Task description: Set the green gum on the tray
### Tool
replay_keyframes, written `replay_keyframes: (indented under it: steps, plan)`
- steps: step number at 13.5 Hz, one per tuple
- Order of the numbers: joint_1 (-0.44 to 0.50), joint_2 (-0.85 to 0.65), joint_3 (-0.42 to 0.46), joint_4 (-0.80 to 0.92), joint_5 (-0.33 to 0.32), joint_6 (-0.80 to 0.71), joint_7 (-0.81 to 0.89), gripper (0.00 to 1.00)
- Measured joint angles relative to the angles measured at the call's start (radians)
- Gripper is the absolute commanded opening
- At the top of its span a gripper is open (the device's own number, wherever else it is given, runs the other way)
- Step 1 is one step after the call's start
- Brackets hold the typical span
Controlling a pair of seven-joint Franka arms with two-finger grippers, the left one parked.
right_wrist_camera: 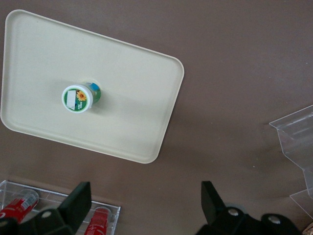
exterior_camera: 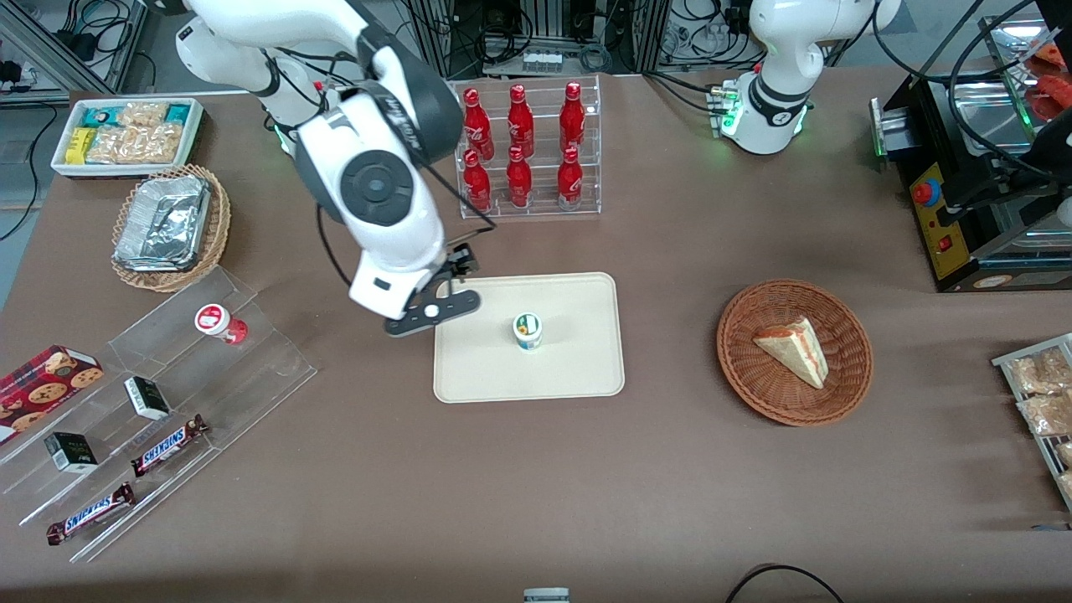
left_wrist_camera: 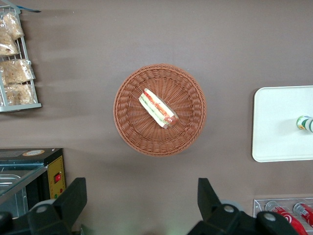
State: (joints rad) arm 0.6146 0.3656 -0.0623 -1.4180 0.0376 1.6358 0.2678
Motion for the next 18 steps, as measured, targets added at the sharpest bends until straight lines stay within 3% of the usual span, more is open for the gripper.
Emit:
replay_keyframes:
  steps: [3, 8, 11, 14, 18]
  plan:
    - [-0.053, -0.037, 0.000, -0.018, 0.000, -0.008, 0.000, 1.00]
    - [-0.216, -0.109, 0.013, -0.081, 0.000, -0.015, -0.019, 1.00]
    - [-0.401, -0.139, 0.111, -0.121, -0.001, -0.016, -0.141, 1.00]
    - [-0.550, -0.153, 0.132, -0.133, -0.001, -0.016, -0.282, 1.00]
    - [-0.633, -0.215, 0.134, -0.166, -0.001, -0.022, -0.337, 1.00]
